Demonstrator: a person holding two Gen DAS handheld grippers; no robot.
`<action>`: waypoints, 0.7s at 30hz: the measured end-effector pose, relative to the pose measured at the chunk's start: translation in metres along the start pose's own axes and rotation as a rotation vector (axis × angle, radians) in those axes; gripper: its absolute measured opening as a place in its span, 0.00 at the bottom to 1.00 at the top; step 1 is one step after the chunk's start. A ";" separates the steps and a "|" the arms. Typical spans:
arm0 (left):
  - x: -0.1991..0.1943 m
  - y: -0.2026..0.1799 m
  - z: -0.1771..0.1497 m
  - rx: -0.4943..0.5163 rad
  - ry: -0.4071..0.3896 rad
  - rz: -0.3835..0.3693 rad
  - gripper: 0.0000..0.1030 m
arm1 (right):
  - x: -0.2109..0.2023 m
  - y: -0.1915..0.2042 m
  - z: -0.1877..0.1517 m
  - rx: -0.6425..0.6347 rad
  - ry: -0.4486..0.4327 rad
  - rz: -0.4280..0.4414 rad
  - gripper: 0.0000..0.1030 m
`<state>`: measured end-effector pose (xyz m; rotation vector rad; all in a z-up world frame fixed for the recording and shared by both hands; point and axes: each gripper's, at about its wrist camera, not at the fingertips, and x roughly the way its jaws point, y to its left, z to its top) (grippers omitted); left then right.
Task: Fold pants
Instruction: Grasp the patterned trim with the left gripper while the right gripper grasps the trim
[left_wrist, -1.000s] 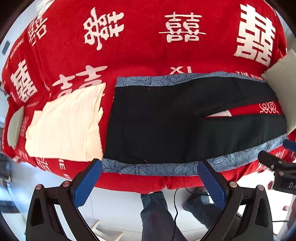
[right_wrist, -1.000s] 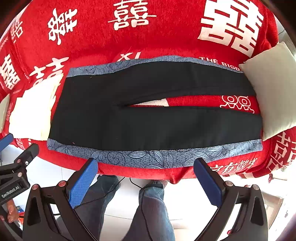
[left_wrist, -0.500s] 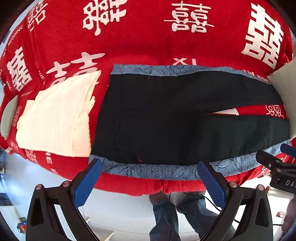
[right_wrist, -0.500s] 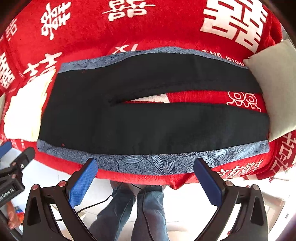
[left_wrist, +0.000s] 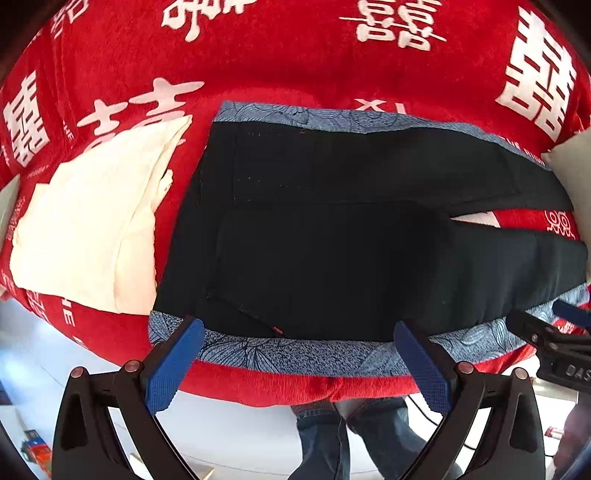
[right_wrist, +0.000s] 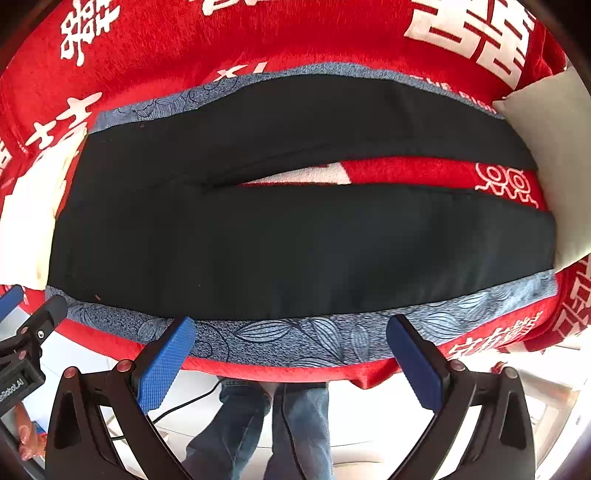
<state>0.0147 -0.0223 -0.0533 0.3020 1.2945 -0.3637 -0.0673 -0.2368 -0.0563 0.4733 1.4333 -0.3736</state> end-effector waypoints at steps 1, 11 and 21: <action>0.003 0.004 -0.001 -0.015 -0.003 -0.012 1.00 | 0.001 -0.001 -0.001 0.011 -0.009 0.032 1.00; 0.041 0.054 -0.030 -0.241 0.029 -0.238 0.94 | 0.049 -0.010 -0.036 0.249 0.041 0.709 0.97; 0.075 0.064 -0.067 -0.293 0.127 -0.384 0.85 | 0.119 -0.016 -0.076 0.275 0.144 0.768 0.62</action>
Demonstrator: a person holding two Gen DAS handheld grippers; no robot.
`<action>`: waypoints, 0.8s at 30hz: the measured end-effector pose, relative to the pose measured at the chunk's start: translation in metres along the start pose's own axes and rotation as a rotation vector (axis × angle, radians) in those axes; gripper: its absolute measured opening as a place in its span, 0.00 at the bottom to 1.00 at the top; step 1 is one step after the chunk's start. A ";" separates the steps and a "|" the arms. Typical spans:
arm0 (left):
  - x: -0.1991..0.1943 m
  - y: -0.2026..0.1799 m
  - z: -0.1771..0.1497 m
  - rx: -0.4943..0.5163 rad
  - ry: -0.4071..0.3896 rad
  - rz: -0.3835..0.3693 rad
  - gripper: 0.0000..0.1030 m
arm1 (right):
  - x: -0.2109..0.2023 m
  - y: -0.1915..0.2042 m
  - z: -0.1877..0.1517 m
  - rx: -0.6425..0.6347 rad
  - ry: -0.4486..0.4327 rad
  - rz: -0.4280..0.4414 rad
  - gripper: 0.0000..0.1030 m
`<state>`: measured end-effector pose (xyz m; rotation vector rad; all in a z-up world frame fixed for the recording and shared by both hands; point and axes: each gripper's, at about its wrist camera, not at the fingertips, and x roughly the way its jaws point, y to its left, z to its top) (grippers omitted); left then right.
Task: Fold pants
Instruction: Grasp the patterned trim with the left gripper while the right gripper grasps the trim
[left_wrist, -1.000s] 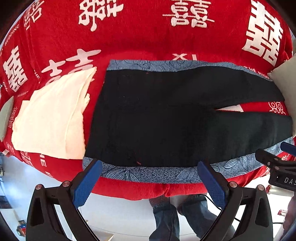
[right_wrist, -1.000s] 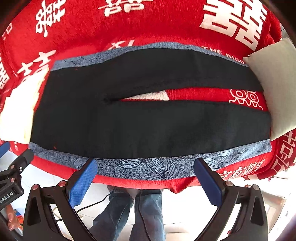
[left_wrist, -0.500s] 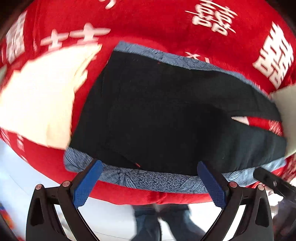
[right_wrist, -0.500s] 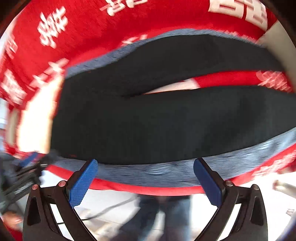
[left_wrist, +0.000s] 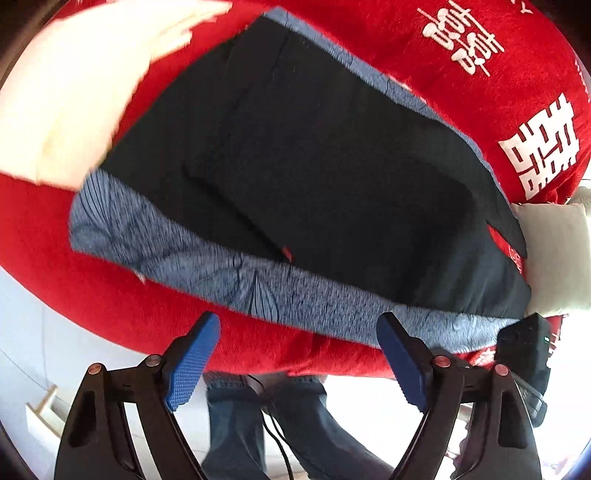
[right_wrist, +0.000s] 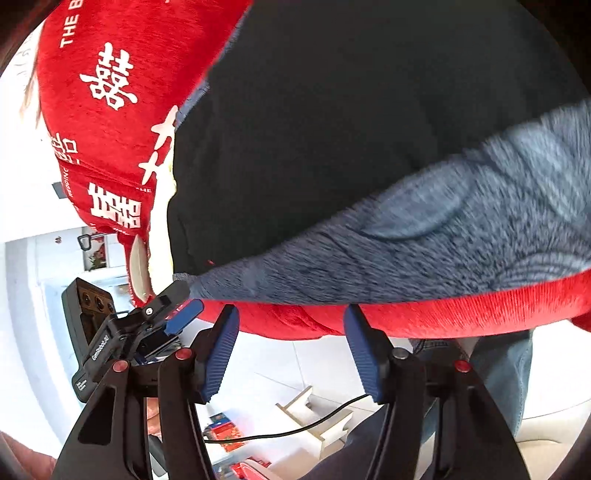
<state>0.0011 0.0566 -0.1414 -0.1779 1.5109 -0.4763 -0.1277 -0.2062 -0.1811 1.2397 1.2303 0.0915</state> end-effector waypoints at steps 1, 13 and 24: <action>0.003 0.003 -0.002 -0.015 0.015 -0.017 0.85 | -0.001 -0.005 0.001 0.011 -0.015 0.012 0.62; 0.023 0.020 0.002 -0.158 0.071 -0.129 0.85 | -0.010 -0.015 0.018 0.163 -0.148 0.332 0.62; 0.027 0.027 0.022 -0.313 -0.009 -0.228 0.85 | -0.022 0.006 0.032 0.089 -0.127 0.364 0.62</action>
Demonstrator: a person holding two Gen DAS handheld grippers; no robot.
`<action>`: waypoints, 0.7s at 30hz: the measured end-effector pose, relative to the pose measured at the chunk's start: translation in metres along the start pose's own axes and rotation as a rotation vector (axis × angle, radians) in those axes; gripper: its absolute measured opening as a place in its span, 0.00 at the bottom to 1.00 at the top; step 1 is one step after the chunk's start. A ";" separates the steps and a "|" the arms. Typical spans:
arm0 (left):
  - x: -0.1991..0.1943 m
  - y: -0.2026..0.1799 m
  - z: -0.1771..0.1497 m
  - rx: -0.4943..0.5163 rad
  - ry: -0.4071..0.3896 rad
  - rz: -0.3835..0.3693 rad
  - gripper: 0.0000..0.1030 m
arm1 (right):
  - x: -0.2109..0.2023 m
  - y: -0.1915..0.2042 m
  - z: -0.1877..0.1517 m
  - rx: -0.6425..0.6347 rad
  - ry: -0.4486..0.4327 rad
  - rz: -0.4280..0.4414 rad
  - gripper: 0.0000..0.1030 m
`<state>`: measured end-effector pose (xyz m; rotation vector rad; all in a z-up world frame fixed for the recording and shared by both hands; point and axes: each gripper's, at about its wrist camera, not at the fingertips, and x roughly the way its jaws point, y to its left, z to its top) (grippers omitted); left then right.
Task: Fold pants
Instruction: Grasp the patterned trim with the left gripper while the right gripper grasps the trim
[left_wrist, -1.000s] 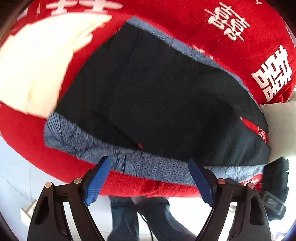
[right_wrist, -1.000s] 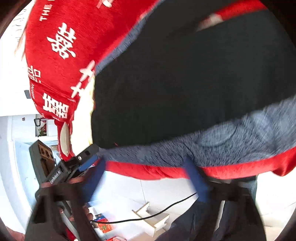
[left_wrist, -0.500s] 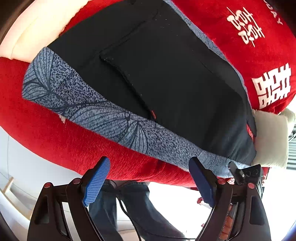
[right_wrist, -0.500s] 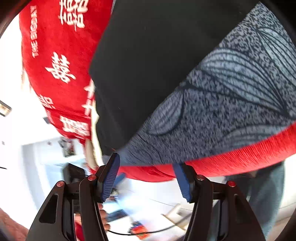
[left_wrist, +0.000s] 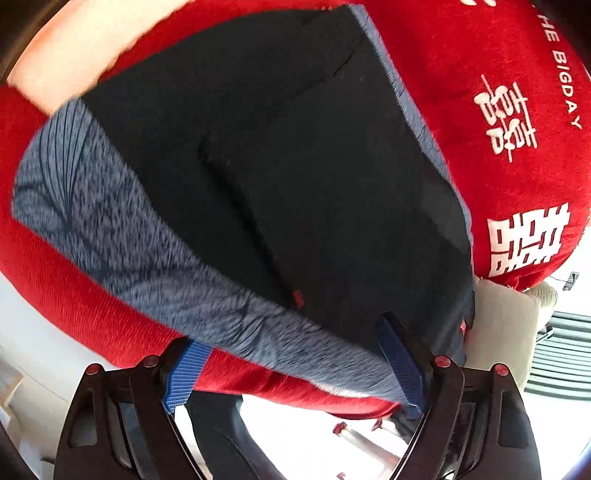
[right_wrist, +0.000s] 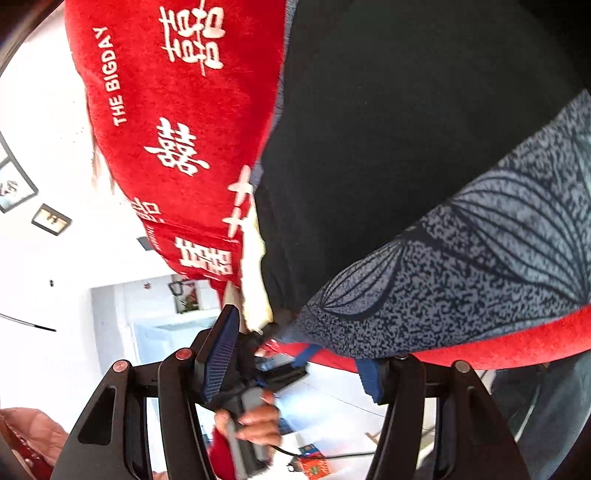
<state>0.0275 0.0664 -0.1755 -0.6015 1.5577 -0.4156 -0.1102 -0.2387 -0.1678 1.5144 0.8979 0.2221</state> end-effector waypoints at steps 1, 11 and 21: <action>-0.001 -0.004 0.000 0.029 -0.014 0.010 0.81 | 0.001 -0.004 0.001 0.002 0.002 -0.016 0.62; -0.019 -0.006 0.009 0.113 -0.026 0.082 0.19 | -0.022 -0.037 0.003 0.202 -0.090 -0.015 0.10; -0.068 -0.077 0.036 0.214 -0.084 0.067 0.19 | -0.031 0.078 0.049 -0.040 -0.053 -0.147 0.10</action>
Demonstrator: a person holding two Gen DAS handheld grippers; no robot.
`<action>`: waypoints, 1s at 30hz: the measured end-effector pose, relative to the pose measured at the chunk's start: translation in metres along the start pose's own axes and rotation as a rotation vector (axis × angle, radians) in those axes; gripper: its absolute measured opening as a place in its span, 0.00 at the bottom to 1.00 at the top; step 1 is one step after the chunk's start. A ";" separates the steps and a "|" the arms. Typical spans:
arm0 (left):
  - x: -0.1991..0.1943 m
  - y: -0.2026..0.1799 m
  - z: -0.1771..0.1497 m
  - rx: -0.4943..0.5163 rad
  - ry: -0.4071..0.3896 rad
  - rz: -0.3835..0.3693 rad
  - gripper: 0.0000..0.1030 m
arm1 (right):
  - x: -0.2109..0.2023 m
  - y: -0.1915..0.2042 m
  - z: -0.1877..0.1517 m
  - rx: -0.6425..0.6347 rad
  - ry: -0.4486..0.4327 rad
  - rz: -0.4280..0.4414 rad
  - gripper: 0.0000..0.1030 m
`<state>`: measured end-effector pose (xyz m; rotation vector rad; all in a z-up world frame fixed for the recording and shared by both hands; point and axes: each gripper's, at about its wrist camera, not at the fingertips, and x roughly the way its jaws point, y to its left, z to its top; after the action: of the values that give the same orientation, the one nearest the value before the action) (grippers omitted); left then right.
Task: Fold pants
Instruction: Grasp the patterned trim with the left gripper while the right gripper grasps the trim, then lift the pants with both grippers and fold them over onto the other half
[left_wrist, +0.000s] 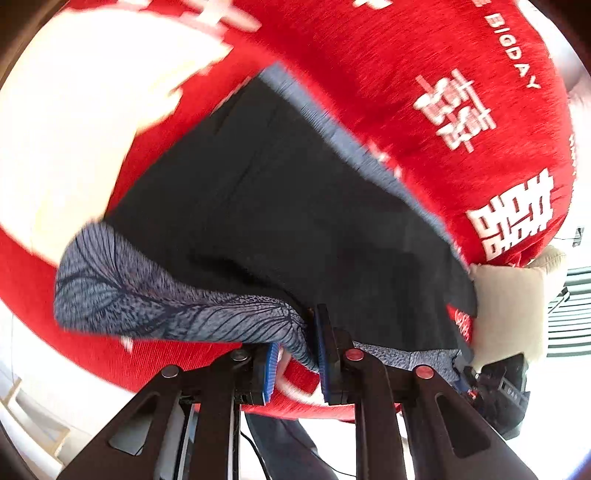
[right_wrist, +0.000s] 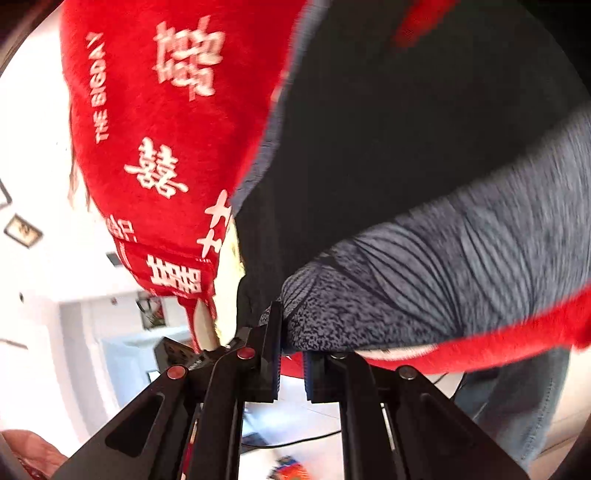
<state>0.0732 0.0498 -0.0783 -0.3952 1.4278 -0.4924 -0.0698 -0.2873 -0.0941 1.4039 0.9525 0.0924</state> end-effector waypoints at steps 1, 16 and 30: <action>-0.003 -0.010 0.012 0.009 -0.012 0.000 0.19 | -0.002 0.008 0.010 -0.017 0.006 -0.001 0.10; 0.098 -0.069 0.206 0.118 -0.121 0.202 0.19 | 0.098 0.040 0.239 -0.119 0.182 -0.202 0.11; 0.102 -0.065 0.193 0.147 -0.172 0.468 0.76 | 0.114 0.051 0.254 -0.280 0.253 -0.303 0.71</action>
<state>0.2671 -0.0666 -0.1081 0.0204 1.2558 -0.1754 0.1813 -0.4096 -0.1396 0.9934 1.2989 0.1725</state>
